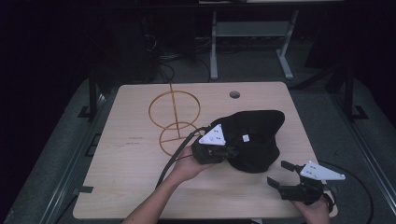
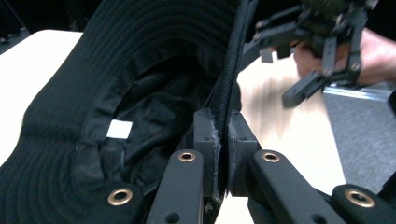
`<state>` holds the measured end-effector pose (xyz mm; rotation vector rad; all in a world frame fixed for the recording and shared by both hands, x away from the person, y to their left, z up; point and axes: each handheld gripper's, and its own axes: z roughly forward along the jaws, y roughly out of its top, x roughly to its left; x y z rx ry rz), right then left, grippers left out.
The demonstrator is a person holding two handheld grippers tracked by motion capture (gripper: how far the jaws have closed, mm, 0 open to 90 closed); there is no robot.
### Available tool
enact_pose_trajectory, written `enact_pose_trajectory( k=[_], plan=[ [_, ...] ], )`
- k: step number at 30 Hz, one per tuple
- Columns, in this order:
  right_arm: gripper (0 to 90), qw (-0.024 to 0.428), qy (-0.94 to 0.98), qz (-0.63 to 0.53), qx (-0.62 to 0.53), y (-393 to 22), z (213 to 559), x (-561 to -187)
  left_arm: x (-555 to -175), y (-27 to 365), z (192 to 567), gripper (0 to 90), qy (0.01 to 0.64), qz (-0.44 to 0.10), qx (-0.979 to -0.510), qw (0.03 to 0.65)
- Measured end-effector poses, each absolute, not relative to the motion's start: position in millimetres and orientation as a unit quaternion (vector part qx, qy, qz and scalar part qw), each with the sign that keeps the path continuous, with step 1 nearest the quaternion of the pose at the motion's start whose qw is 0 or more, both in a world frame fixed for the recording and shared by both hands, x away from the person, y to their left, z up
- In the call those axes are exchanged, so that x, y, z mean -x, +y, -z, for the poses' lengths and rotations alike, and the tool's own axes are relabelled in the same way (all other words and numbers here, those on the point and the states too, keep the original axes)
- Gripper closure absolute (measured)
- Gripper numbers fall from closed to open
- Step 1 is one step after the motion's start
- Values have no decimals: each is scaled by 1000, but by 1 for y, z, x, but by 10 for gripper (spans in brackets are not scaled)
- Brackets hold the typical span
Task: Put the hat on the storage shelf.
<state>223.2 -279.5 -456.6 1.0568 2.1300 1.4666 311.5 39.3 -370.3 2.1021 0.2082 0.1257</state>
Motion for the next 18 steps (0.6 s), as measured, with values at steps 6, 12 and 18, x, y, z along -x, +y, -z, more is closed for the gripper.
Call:
enact_pose_trajectory(
  k=[6, 12, 18],
  plan=[
    [151, 183, 747, -523, -368, -268, 457, -225, -305, 36, 367, 855, 83, -39, -858, 506],
    [158, 193, 737, -520, -387, -258, 464, -229, -301, 30, 364, 858, 82, -28, -851, 519],
    [391, 190, 712, -542, -404, -264, 467, -232, -297, 23, 359, 858, 74, -28, -851, 519]
  ],
)
